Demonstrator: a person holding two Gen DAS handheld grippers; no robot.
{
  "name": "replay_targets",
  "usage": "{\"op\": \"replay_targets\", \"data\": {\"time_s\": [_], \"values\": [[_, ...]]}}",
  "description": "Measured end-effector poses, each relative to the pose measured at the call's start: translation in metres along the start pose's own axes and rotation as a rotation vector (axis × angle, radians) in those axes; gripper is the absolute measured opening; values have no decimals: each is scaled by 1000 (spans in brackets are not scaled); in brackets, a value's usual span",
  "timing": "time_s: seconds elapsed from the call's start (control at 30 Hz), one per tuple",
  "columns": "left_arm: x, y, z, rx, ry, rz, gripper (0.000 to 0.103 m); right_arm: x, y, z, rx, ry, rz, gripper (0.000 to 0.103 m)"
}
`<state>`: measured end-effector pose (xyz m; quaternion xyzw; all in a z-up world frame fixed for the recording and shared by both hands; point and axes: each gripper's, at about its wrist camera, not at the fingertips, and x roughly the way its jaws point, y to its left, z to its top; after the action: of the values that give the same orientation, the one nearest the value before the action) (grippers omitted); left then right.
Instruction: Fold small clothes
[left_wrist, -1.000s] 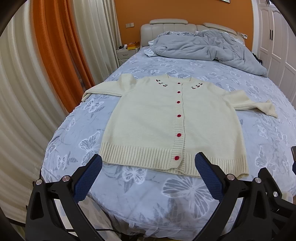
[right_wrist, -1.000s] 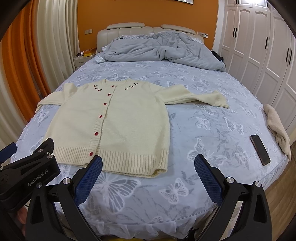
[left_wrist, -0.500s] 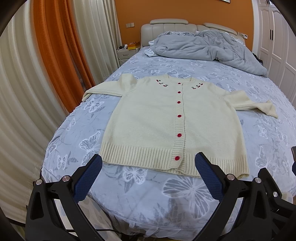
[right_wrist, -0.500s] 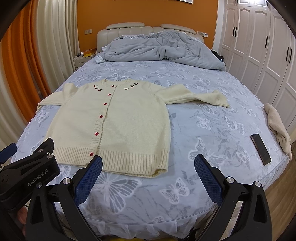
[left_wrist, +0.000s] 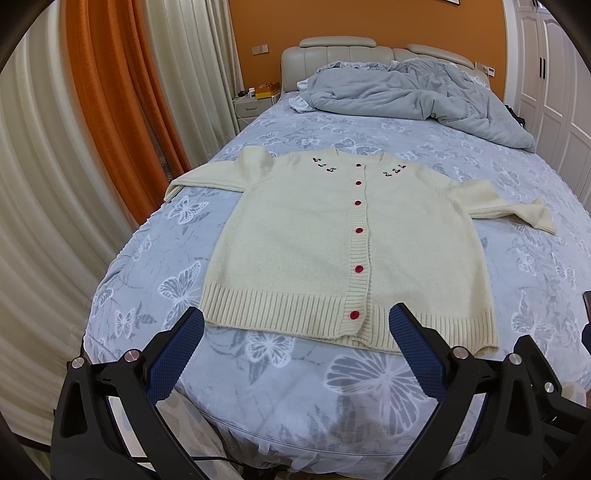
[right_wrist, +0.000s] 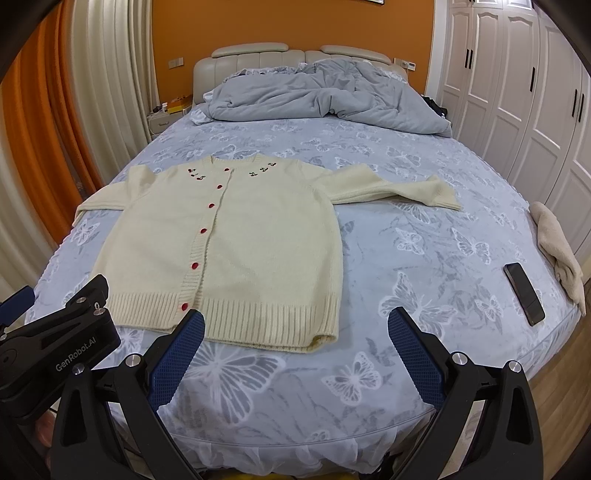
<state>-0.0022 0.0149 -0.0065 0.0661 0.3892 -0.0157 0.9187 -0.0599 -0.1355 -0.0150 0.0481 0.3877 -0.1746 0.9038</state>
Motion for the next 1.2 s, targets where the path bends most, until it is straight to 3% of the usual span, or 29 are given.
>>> {"op": "replay_targets", "data": {"time_s": [0.3, 0.37, 0.57, 0.67, 0.87, 0.97, 1.07, 1.2], "values": [[8, -8, -1, 6, 23, 3, 98, 10, 5, -6, 13, 20, 17, 98], [14, -11, 1, -9, 39, -30, 98, 17, 0, -5, 13, 18, 54, 98], [28, -9, 13, -92, 17, -102, 98, 41, -72, 20, 105, -122, 177, 98], [43, -6, 25, -146, 9, -104, 98, 82, -131, 40, 230, -90, 297, 98], [77, -12, 46, -211, 32, -80, 98, 200, -255, 91, 522, -34, 277, 98], [97, -19, 53, -234, 62, -80, 98, 269, -306, 109, 680, 6, 339, 89], [116, -28, 56, -219, 88, -59, 98, 326, -331, 116, 836, 18, 470, 88], [140, -37, 55, -200, 136, -40, 98, 371, -347, 111, 995, -13, 543, 85]]}}
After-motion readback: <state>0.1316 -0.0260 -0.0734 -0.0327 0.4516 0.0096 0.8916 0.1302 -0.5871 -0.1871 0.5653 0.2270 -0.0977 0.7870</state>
